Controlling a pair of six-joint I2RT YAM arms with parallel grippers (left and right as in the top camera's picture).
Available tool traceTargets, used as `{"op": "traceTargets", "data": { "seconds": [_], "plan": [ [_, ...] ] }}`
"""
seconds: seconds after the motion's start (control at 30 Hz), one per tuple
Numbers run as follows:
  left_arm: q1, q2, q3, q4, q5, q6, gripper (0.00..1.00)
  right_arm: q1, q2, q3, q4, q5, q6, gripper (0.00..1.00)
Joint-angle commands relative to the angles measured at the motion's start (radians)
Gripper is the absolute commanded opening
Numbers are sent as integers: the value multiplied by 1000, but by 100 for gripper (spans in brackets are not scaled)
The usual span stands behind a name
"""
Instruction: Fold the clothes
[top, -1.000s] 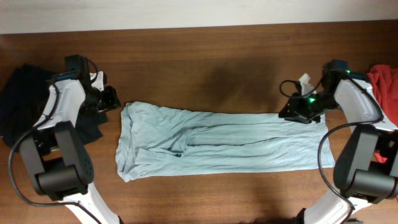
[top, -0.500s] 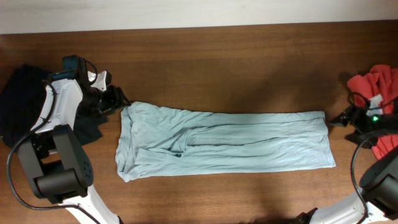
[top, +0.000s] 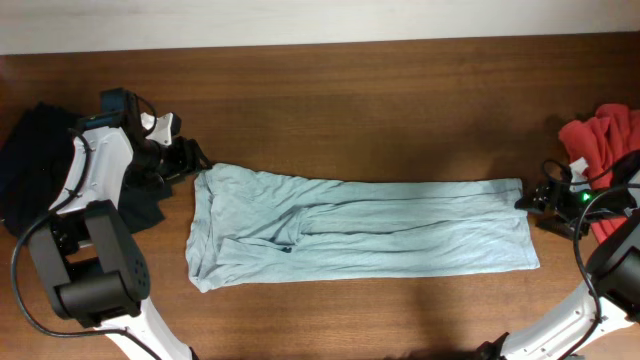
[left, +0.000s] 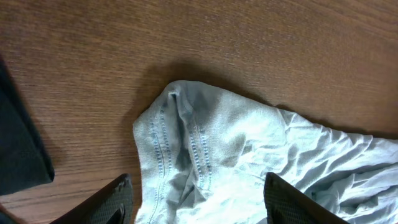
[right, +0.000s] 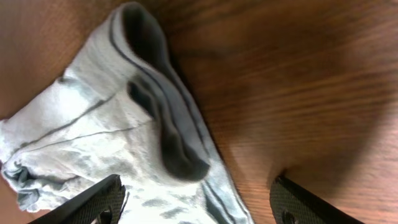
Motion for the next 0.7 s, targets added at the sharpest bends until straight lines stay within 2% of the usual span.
{"op": "traceTargets", "data": {
  "seconds": [0.0, 0.2, 0.4, 0.6, 0.67],
  "plan": [
    [2, -32, 14, 6, 17, 26, 68, 45, 72, -24, 15, 11, -29, 81],
    [2, -32, 15, 6, 17, 26, 67, 84, 72, -100, 54, 21, -29, 77],
    [2, -32, 14, 5, 16, 26, 67, 83, 72, -172, 105, 88, 64, 55],
    [2, -32, 14, 5, 16, 26, 68, 83, 72, -171, 104, 156, 142, 42],
    [2, -32, 14, 5, 16, 26, 67, 83, 72, -171, 104, 156, 142, 25]
  ]
}}
